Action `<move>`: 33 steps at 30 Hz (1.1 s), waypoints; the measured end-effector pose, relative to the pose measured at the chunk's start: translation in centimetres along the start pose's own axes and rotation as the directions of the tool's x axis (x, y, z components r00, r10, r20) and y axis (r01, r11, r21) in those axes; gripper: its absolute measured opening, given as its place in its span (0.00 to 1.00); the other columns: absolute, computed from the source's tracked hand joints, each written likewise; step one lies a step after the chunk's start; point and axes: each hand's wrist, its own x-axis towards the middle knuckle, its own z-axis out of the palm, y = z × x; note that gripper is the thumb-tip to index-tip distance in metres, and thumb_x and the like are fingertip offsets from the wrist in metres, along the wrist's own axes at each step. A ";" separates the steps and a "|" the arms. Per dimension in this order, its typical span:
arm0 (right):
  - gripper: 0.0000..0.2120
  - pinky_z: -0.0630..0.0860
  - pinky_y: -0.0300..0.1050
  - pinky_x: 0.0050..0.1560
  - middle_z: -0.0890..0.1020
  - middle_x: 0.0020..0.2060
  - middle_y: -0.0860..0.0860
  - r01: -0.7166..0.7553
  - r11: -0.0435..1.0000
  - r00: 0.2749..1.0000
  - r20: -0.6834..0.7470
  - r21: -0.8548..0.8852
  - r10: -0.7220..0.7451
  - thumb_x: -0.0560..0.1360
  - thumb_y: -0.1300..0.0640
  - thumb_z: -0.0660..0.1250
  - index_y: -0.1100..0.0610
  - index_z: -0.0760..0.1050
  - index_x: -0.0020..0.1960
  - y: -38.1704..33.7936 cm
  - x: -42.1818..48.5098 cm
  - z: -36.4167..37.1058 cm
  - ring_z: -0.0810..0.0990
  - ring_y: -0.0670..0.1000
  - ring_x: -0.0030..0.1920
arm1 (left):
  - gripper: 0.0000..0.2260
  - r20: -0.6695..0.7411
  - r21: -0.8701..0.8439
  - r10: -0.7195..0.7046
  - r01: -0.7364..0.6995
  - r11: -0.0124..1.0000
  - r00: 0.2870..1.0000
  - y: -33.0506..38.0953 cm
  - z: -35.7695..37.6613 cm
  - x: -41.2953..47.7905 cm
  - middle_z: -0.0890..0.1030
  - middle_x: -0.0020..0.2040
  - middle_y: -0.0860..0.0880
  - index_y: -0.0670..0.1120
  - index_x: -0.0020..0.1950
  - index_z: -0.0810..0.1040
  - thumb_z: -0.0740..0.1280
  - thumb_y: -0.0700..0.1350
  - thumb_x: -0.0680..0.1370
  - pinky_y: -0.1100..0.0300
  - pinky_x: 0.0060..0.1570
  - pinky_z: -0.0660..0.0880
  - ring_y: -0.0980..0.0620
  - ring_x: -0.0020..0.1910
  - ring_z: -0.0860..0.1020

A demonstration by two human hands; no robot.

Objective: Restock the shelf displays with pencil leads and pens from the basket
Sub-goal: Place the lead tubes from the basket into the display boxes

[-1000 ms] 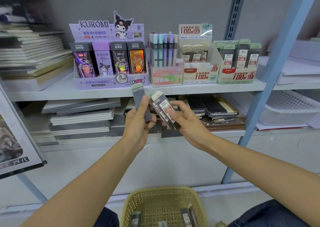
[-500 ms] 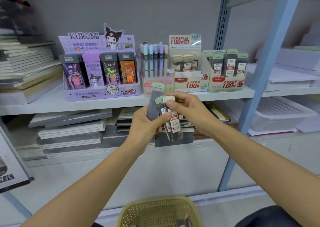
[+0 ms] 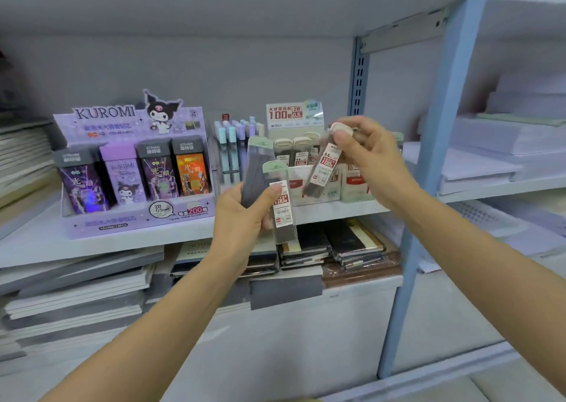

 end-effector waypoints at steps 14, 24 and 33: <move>0.04 0.73 0.31 0.45 0.79 0.48 0.45 0.224 0.770 0.973 0.176 -0.598 -0.147 0.79 0.56 0.65 0.49 0.73 0.53 1.0 8.9 1.7 0.78 0.41 0.49 | 0.05 0.011 -0.013 0.054 -0.054 0.998 0.998 1.3 -1.3 2.6 0.76 0.31 0.42 0.48 0.43 0.81 0.73 0.49 0.73 0.51 0.38 0.79 0.54 0.24 0.71; 0.07 0.74 0.33 0.43 0.80 0.44 0.45 0.141 0.747 0.980 0.197 -0.650 -0.014 0.75 0.57 0.71 0.53 0.78 0.52 1.6 10.3 2.6 0.79 0.43 0.45 | 0.05 -0.004 -0.009 0.020 -0.020 1.000 1.000 1.9 -1.6 2.3 0.75 0.28 0.48 0.47 0.46 0.81 0.74 0.46 0.73 0.35 0.46 0.79 0.50 0.28 0.70; 0.11 0.71 0.32 0.46 0.79 0.49 0.44 0.219 0.656 0.972 0.218 -0.722 -0.085 0.78 0.53 0.66 0.54 0.81 0.58 0.6 8.6 2.6 0.76 0.43 0.46 | 0.08 0.010 0.014 -0.012 0.012 1.000 1.000 2.2 -1.5 2.0 0.76 0.28 0.51 0.45 0.47 0.80 0.74 0.45 0.72 0.35 0.48 0.78 0.54 0.25 0.70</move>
